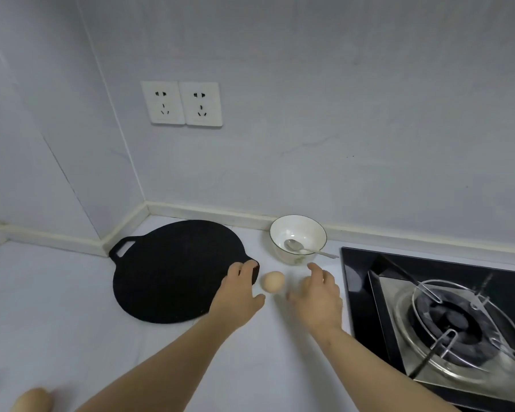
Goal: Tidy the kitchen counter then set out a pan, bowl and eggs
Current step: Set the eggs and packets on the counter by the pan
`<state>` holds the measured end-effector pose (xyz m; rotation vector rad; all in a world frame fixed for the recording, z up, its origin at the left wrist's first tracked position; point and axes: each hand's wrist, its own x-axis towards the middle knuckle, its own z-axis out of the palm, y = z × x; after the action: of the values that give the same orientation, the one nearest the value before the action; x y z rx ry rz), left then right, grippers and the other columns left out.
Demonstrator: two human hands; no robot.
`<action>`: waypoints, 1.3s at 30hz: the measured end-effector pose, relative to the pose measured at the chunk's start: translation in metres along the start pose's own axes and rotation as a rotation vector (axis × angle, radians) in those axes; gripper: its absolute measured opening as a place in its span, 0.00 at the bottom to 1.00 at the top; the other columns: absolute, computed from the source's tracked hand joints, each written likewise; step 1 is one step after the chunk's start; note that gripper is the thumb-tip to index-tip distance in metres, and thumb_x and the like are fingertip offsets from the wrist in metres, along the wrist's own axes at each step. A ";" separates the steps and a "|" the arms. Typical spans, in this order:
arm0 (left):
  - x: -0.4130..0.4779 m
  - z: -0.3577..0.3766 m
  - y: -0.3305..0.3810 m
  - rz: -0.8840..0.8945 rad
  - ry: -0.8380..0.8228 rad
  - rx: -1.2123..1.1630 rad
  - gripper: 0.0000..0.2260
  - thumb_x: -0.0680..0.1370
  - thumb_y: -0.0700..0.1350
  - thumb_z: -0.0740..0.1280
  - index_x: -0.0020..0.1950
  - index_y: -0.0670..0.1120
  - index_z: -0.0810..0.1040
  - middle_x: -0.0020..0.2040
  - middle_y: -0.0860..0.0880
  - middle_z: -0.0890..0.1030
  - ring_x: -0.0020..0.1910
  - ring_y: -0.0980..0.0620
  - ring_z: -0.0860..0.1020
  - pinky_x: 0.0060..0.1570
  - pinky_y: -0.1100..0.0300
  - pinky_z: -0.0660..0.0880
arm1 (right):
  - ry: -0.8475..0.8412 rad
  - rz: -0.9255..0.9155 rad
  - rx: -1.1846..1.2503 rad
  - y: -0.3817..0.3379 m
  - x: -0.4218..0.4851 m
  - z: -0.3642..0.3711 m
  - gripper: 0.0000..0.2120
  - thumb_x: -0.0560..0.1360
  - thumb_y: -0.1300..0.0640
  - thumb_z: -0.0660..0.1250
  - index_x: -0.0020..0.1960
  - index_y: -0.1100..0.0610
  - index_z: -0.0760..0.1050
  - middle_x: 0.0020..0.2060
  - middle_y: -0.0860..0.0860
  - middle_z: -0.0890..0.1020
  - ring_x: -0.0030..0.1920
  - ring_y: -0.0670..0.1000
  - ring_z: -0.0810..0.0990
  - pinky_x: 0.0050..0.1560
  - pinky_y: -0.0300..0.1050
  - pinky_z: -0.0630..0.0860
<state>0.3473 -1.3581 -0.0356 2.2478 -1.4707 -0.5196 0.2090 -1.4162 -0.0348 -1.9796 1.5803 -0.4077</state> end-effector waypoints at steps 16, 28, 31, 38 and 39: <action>-0.139 -0.100 -0.141 -0.413 0.347 -0.059 0.12 0.79 0.48 0.62 0.62 0.50 0.72 0.61 0.50 0.70 0.50 0.53 0.75 0.49 0.65 0.70 | -0.515 -0.381 0.188 -0.138 -0.096 0.108 0.17 0.77 0.58 0.62 0.66 0.55 0.67 0.50 0.48 0.72 0.50 0.47 0.73 0.50 0.38 0.70; -0.219 -0.137 -0.262 -0.661 0.483 0.164 0.18 0.78 0.43 0.60 0.68 0.51 0.69 0.70 0.49 0.65 0.67 0.46 0.64 0.62 0.58 0.65 | -0.764 -0.611 -0.070 -0.218 -0.161 0.195 0.23 0.76 0.54 0.61 0.70 0.49 0.64 0.66 0.50 0.68 0.63 0.51 0.71 0.60 0.42 0.70; -0.219 -0.136 -0.279 -0.691 0.370 0.183 0.23 0.77 0.45 0.61 0.72 0.53 0.61 0.75 0.48 0.57 0.70 0.43 0.61 0.64 0.53 0.66 | -0.801 -0.603 -0.190 -0.221 -0.167 0.210 0.27 0.73 0.51 0.65 0.70 0.48 0.64 0.66 0.51 0.67 0.63 0.52 0.71 0.62 0.46 0.70; -0.206 -0.125 -0.299 -0.708 0.209 0.031 0.29 0.76 0.45 0.61 0.75 0.54 0.54 0.75 0.46 0.53 0.70 0.40 0.61 0.64 0.51 0.66 | -0.770 -0.583 -0.231 -0.224 -0.170 0.226 0.22 0.72 0.54 0.65 0.65 0.51 0.66 0.62 0.51 0.67 0.57 0.54 0.75 0.58 0.47 0.74; -0.204 -0.124 -0.299 -0.704 0.219 0.041 0.29 0.76 0.45 0.61 0.74 0.54 0.54 0.74 0.47 0.55 0.68 0.41 0.63 0.63 0.51 0.66 | -0.759 -0.580 -0.226 -0.224 -0.169 0.227 0.21 0.72 0.54 0.65 0.65 0.51 0.66 0.62 0.51 0.67 0.57 0.54 0.75 0.58 0.48 0.74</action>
<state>0.5650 -1.0454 -0.0675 2.7242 -0.5594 -0.4169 0.4692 -1.1674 -0.0614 -2.3481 0.5926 0.3125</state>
